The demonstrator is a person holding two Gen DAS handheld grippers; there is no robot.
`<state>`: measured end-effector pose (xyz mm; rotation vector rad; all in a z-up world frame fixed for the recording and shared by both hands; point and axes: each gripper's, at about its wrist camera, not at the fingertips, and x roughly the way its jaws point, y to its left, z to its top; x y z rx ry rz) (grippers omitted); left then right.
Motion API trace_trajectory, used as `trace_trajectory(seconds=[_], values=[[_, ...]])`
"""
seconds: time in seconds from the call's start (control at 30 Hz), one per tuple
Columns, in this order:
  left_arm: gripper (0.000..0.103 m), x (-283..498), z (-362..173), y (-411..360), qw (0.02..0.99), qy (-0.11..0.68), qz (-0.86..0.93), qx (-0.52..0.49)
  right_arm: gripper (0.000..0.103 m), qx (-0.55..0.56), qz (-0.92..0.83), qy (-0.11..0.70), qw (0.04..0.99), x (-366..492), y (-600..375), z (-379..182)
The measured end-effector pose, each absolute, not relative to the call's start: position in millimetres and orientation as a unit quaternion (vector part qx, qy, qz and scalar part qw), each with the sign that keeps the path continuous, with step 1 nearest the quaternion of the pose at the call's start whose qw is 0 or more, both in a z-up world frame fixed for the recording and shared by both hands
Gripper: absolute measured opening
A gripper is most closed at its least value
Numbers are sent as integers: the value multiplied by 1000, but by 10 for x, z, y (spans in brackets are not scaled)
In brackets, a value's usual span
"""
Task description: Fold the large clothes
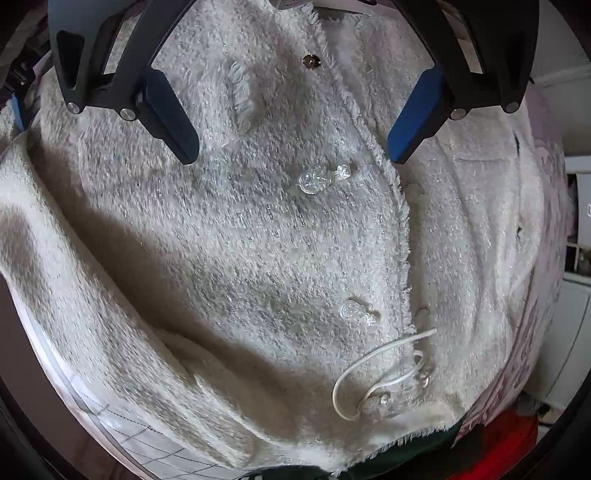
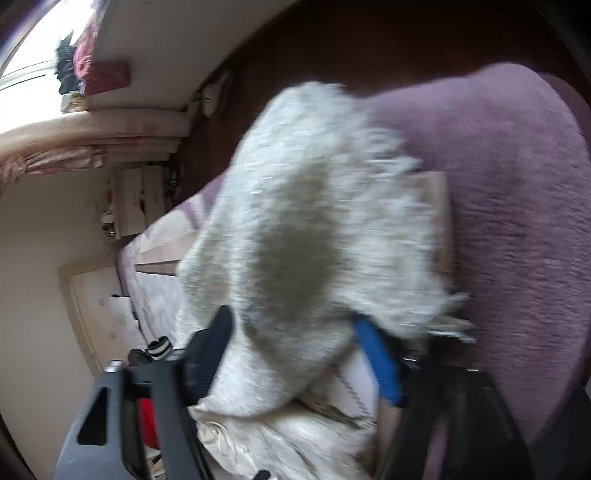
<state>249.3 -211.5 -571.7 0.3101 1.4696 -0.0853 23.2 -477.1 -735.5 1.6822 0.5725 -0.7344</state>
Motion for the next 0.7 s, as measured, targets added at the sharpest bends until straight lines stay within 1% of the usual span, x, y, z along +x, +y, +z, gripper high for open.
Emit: trace_trajectory(seconds=[0.1,0.17,0.23,0.3,0.37,0.4,0.43,0.47,0.57,0.7], values=[[103,2545,-5691,-1980,735,665,-35,130,82,734,-280,243,568,541,-4619,-7371],[103,2554,-5688,-1904,736,664,-30,130,82,743,-271,269,551,495,-4428,-7394],[103,2563,-5709,-1839,734,666,-27,131,82,751,-262,275,541,527,-4263,-7503],[103,2584,-5716,-1763,733,668,-26,129,82,754,-275,255,539,574,-4177,-7534],[103,2616,-5708,-1694,738,662,-23,128,80,759,-292,221,538,699,-4295,-7532],[103,2628,-5706,-1663,741,659,-20,125,68,756,-304,199,544,692,-4290,-7490],[103,2671,-5722,-1579,743,658,-17,122,51,751,-312,180,554,731,-4299,-7448],[103,2696,-5727,-1533,744,657,-12,118,10,741,-315,182,565,817,-4324,-7425],[103,2832,-5695,-1373,747,656,2,105,10,695,-337,210,599,1156,-4315,-7232],[103,2923,-5633,-1063,756,647,29,95,10,568,-335,268,702,1837,-4055,-6456]])
